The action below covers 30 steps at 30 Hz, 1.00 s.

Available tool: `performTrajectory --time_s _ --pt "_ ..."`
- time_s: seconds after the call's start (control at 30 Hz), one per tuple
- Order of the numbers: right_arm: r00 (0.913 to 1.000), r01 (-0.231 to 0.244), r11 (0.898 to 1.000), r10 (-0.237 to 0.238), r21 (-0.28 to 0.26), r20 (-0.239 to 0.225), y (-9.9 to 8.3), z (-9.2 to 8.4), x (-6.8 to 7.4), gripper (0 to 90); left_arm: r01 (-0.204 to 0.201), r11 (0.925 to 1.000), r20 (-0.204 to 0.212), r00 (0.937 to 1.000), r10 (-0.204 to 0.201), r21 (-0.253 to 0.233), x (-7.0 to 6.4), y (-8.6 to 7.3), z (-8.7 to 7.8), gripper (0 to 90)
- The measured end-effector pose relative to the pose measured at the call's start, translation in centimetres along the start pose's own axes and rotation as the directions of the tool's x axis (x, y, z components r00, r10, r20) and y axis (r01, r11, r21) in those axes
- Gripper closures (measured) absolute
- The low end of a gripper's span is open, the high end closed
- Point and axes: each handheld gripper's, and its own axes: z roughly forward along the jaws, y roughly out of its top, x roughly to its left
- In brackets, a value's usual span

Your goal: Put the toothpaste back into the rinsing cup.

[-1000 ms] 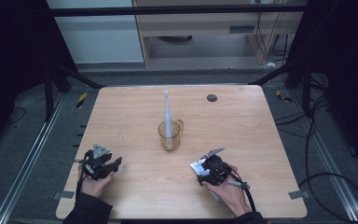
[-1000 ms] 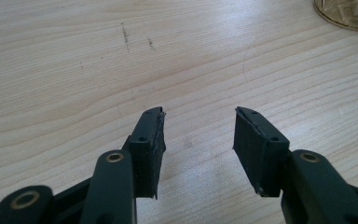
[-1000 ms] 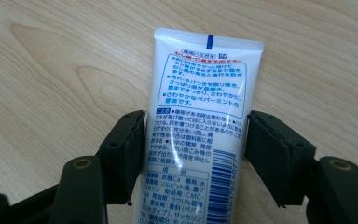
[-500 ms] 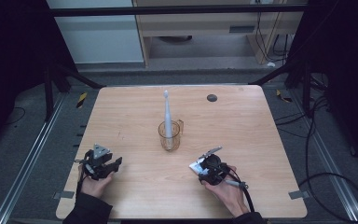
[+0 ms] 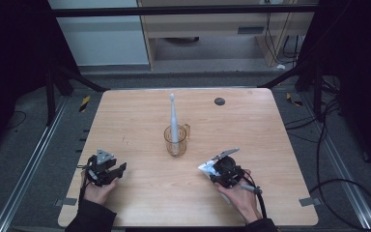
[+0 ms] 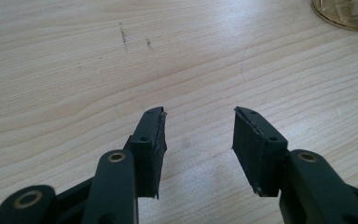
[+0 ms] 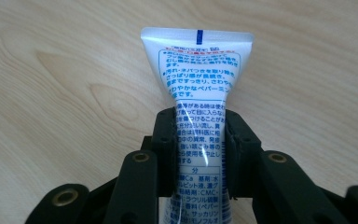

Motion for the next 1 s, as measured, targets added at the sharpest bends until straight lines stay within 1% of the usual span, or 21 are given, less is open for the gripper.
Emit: performTrajectory --time_s 0.1,0.23,0.4,0.47,0.57,0.63,0.7,0.9,1.0 --pt "0.9999 -0.011 0.997 0.01 -0.071 -0.012 0.2 -1.3 -0.5 69.6 0.0 1.0 -0.001 1.0 0.0 -0.003 0.0 0.0 -0.1 53.1" --pt "0.9995 -0.023 0.988 0.02 -0.153 -0.023 0.5 -2.5 -1.0 69.6 0.002 1.0 -0.002 1.0 -0.002 -0.005 0.0 0.0 0.0 53.2" --pt "0.9997 -0.023 0.974 0.021 -0.226 -0.014 0.9 -2.9 -1.3 69.6 0.002 0.9999 -0.004 1.0 -0.002 -0.011 -0.1 0.1 -0.1 53.4" --pt "0.9996 -0.028 0.966 0.024 -0.256 -0.016 1.0 -2.9 -1.5 69.7 0.005 0.9998 -0.007 1.0 -0.005 -0.017 0.0 0.1 -0.1 53.4" --pt "0.9997 -0.025 0.954 0.024 -0.298 -0.007 1.3 -3.1 -1.7 69.7 0.006 0.9997 -0.011 0.9999 -0.006 -0.025 0.0 0.1 -0.2 53.5" --pt "0.9996 -0.028 0.943 0.028 -0.333 -0.005 1.7 -3.4 -1.9 69.7 0.005 0.9994 -0.015 0.9999 -0.006 -0.035 0.0 0.2 -0.3 53.5" --pt "0.9993 -0.037 0.928 0.037 -0.37 -0.007 2.1 -3.6 -2.1 69.7 0.004 0.9991 -0.02 0.9998 -0.005 -0.043 0.0 0.2 -0.4 53.6" --pt "0.9974 -0.071 0.872 0.068 -0.484 -0.023 3.5 -4.4 -2.7 69.7 0.011 0.9981 -0.027 0.9995 -0.013 -0.06 0.1 0.2 -0.6 53.6" --pt "0.9962 -0.083 0.84 0.083 -0.536 -0.025 4.1 -4.6 -2.8 69.7 0.011 0.998 -0.028 0.9995 -0.012 -0.062 0.1 0.2 -0.7 53.6"
